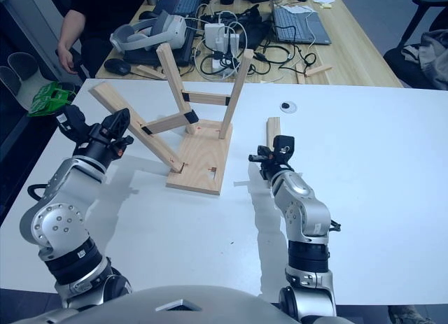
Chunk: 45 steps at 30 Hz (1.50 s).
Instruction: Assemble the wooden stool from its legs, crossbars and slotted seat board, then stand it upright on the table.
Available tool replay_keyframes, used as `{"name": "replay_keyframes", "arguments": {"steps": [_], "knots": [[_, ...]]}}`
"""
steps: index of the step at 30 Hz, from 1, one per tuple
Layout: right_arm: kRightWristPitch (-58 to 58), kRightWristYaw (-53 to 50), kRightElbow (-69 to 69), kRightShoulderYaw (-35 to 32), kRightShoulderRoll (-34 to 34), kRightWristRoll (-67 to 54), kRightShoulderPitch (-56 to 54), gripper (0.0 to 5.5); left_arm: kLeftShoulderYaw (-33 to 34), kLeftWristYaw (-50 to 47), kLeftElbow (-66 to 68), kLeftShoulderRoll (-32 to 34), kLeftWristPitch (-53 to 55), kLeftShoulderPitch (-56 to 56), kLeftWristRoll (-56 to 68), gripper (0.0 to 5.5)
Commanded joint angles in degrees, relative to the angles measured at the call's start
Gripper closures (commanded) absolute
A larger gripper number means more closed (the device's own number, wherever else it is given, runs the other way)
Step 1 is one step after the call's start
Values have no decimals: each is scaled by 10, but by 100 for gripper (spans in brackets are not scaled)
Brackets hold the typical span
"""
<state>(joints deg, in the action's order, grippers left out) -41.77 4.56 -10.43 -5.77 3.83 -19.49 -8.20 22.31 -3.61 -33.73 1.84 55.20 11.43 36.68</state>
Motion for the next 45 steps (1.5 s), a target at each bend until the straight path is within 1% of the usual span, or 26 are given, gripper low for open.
{"name": "replay_keyframes", "arguments": {"steps": [1,5,9,12,18,22,26,28,32,39,45], "knots": [[3,4,-6,-4,-3,-5,5,550,-8,-1,-8,15,1,-8,4,446],[4,6,-6,-5,-4,-4,4,550,-25,-7,-11,14,8,-13,2,446],[6,9,-5,-7,-6,-4,3,550,-47,-22,0,25,-9,-13,-34,446],[7,12,-4,-7,-7,-5,2,550,-80,-20,15,29,-48,-5,-69,446],[9,16,2,-2,-7,-4,-5,550,-137,18,81,33,-162,-14,-134,446],[8,17,1,-3,-7,-4,-6,550,-155,31,114,21,-221,-27,-158,446],[7,19,1,-5,-6,-5,-7,550,-169,28,170,-2,-280,-4,-179,446],[7,20,3,-4,-5,-5,-9,550,-171,29,177,-5,-294,-4,-186,446],[7,21,1,-5,-4,-6,-6,550,-180,51,134,18,-279,-43,-186,446],[7,25,4,-10,-3,-10,-3,550,-166,97,66,66,-219,-86,-148,446],[8,29,8,-13,-2,-10,-4,550,-171,103,53,72,-211,-98,-145,446]]}}
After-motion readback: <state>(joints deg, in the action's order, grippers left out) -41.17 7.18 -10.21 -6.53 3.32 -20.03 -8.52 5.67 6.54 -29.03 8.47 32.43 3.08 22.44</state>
